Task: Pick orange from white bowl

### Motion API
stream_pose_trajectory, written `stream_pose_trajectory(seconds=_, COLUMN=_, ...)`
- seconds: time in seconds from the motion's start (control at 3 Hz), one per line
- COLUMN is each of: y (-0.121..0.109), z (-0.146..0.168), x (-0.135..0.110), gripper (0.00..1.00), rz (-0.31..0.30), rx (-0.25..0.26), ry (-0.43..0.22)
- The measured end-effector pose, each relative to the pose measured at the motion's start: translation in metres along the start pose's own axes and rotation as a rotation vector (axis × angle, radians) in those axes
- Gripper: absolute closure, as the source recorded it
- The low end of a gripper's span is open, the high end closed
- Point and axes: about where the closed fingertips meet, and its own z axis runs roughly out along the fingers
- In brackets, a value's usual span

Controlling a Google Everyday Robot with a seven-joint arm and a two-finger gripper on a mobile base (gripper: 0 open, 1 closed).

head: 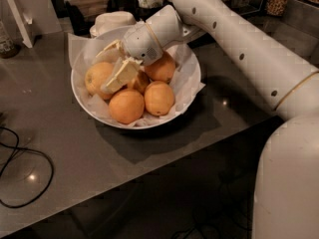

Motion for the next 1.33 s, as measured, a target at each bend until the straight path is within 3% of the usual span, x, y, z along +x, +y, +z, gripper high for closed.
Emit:
stream_pose_trajectory(seconds=0.33, y=0.0, z=0.004, x=0.0, gripper=0.44, rz=0.008, rx=-0.007, ry=-0.001)
stream_pose_trajectory(seconds=0.67, y=0.0, z=0.008, x=0.001, gripper=0.3, rz=0.019, rx=-0.016, ry=0.0)
stream_pose_trajectory(seconds=1.33, y=0.001, z=0.019, x=0.006, gripper=0.3, rz=0.054, rx=-0.04, ry=0.006)
